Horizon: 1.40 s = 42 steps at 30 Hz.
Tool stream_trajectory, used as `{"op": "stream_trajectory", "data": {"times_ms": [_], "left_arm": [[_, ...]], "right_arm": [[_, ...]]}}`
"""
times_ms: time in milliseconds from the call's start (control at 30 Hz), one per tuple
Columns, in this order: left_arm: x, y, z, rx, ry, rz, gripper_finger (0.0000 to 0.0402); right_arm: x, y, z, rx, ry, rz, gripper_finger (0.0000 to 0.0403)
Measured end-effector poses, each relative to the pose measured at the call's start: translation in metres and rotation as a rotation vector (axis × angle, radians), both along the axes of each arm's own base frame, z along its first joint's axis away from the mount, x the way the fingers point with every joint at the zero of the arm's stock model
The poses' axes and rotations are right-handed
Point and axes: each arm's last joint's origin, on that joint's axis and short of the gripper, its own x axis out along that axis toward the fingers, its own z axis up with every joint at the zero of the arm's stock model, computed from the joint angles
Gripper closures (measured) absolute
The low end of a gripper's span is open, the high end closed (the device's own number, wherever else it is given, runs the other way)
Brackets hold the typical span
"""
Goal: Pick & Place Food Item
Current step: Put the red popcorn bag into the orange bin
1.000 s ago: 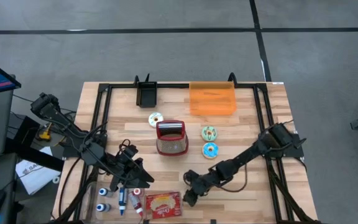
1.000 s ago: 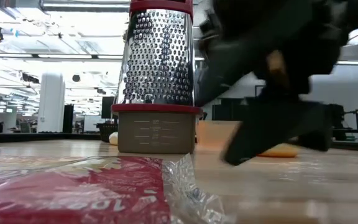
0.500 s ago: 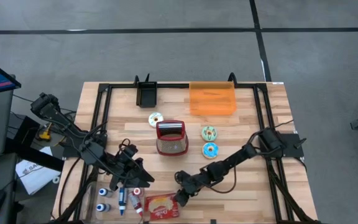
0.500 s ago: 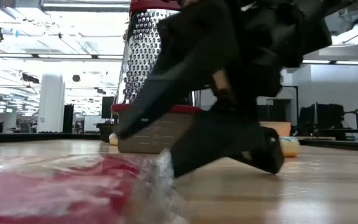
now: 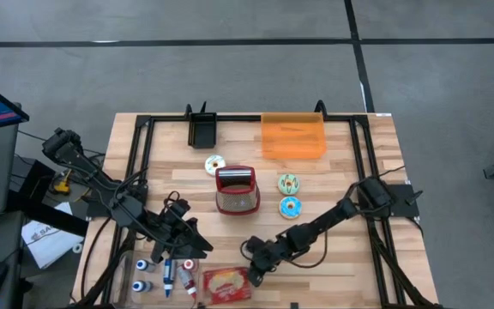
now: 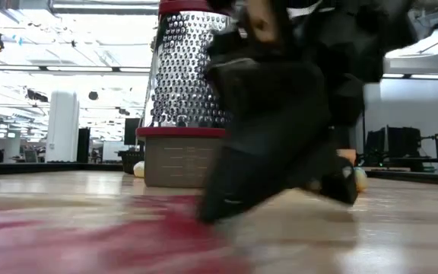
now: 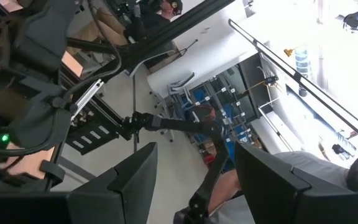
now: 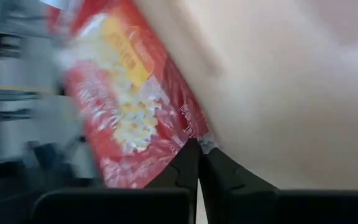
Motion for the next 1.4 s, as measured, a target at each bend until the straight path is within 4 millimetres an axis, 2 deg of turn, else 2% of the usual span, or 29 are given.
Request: {"op": "stream_trajectory", "data": {"times_ms": [67, 200, 333, 500, 633, 767, 867, 1100, 1300, 1400], "left_arm": [[0.0, 0.0, 0.0, 0.001, -0.001, 0.0, 0.0193], [0.0, 0.0, 0.0, 0.01, -0.003, 0.0, 0.0193], [0.0, 0.0, 0.0, 0.029, -0.011, 0.002, 0.0193], [0.0, 0.0, 0.0, 0.053, -0.02, 0.003, 0.0193], [0.0, 0.0, 0.0, 0.074, -0.029, 0.004, 0.0193], [0.0, 0.0, 0.0, 0.1, -0.04, 0.008, 0.0193], [0.0, 0.001, 0.0, 0.125, -0.049, 0.032, 0.0193], [0.002, 0.003, 0.0, 0.176, -0.065, 0.085, 0.0193], [0.005, 0.007, 0.0, 0.227, -0.081, 0.11, 0.0193], [0.007, 0.01, 0.0, 0.261, -0.092, 0.125, 0.0193]], "right_arm": [[-0.009, 0.001, 0.012, -0.055, 0.023, -0.013, 0.0402], [-0.034, 0.006, 0.058, -0.161, 0.008, -0.03, 0.0402], [-0.068, 0.007, 0.108, -0.234, -0.034, -0.116, 0.0403], [-0.115, 0.001, 0.161, -0.288, -0.112, -0.277, 0.0403], [-0.145, -0.017, 0.192, -0.323, -0.18, -0.416, 0.0403], [-0.161, -0.047, 0.211, -0.392, -0.192, -0.519, 0.0403], [-0.164, -0.076, 0.218, -0.475, -0.154, -0.574, 0.0403], [-0.158, -0.158, 0.231, -0.671, -0.037, -0.706, 0.0403], [-0.153, -0.218, 0.252, -0.738, -0.104, -0.816, 0.0403], [-0.145, -0.247, 0.256, -0.728, -0.123, -0.831, 0.0403]]}}
